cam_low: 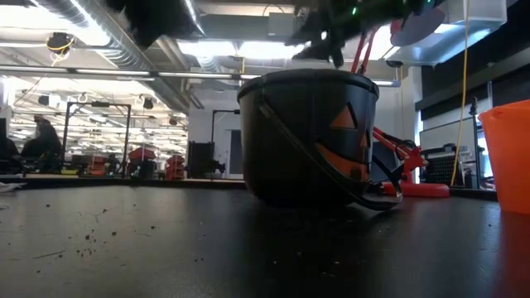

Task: Sort candy
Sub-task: Put the orange gummy into the orange bucket

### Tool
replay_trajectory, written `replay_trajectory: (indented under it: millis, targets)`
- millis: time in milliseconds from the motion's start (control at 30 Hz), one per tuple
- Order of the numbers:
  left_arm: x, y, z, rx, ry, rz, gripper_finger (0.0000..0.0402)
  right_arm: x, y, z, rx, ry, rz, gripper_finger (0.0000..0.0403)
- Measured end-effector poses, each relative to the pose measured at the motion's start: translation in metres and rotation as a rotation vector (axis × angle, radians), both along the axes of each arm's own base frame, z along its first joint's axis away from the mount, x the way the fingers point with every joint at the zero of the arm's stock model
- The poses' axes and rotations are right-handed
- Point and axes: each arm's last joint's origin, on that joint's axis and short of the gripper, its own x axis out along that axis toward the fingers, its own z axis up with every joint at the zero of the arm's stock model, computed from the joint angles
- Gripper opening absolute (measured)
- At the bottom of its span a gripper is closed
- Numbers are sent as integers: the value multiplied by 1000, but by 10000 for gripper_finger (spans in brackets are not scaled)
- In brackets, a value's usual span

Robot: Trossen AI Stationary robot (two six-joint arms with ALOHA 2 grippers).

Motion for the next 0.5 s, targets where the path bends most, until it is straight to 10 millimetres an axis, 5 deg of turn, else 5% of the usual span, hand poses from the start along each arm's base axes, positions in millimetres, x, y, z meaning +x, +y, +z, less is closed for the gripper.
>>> replay_trajectory:
  millis: [300, 500]
  targets:
    - [-52, 25, -25, -192, 470, 438, 105, -18, 67, 36, -195, -98, 132, 158]
    - [-66, 30, -32, -211, 587, 595, 105, -23, 92, 42, -244, -115, 183, 150]
